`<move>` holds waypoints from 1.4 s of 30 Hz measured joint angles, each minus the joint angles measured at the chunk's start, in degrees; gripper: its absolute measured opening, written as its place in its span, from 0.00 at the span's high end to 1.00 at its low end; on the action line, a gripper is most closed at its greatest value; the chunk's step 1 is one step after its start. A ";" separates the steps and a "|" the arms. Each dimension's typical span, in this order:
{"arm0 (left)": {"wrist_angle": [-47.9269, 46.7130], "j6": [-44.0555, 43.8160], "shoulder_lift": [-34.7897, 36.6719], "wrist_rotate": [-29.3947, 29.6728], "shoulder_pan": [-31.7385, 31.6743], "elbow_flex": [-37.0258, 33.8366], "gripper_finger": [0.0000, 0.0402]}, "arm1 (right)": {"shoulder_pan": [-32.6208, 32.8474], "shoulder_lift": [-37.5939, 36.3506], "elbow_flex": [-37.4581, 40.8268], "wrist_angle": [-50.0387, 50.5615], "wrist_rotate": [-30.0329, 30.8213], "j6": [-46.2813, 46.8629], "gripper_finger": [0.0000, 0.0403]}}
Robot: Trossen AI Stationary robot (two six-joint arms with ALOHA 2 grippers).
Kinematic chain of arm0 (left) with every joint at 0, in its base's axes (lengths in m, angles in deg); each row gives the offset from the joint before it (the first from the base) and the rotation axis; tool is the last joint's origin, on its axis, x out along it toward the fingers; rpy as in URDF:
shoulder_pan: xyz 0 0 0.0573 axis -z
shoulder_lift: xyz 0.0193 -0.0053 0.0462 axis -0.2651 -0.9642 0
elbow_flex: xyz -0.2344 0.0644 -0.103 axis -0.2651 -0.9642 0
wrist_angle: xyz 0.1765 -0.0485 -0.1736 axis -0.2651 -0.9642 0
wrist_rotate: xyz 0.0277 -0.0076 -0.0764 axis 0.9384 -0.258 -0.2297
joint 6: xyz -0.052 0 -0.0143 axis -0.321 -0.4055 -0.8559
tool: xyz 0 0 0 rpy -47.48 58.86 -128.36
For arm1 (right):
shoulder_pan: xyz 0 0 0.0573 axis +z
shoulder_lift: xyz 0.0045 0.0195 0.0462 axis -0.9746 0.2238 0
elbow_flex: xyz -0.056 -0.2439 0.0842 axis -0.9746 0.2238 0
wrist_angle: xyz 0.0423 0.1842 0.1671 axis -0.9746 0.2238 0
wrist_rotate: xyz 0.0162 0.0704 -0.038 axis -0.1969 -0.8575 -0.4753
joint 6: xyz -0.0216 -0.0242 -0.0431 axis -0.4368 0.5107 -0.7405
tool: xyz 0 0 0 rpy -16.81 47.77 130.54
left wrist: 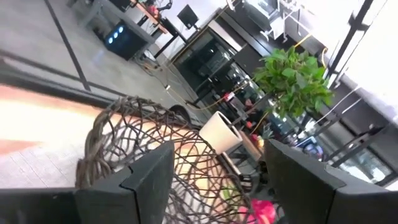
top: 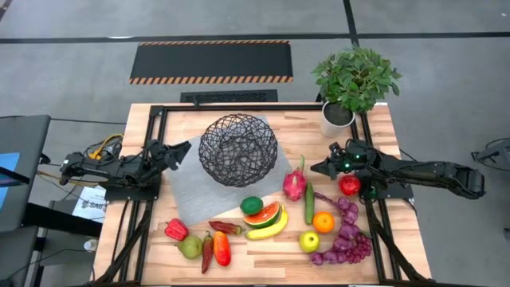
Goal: Build produce basket
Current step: Put the dragon fruit into the wired basket
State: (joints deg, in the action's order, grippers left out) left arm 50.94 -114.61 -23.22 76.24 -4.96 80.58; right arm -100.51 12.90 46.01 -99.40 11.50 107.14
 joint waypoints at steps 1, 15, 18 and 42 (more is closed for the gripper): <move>-0.06 -1.03 -0.02 0.00 0.00 0.00 0.41 | 0.01 0.00 0.00 -0.03 0.10 0.80 0.74; 4.22 -3.06 0.01 -1.05 0.00 1.41 0.41 | -0.12 2.84 -22.96 0.98 6.99 -5.06 0.56; 5.99 -1.44 0.00 -0.96 0.00 1.51 0.41 | 1.35 7.51 -34.53 12.04 7.90 -10.39 0.41; 3.40 -1.10 -0.02 -0.87 0.02 1.44 0.41 | 14.16 43.74 -54.65 58.05 25.58 15.90 0.21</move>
State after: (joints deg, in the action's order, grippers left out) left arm 54.34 -115.71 -23.24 75.37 -4.94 82.03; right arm -86.34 56.64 -8.64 -41.35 37.08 123.04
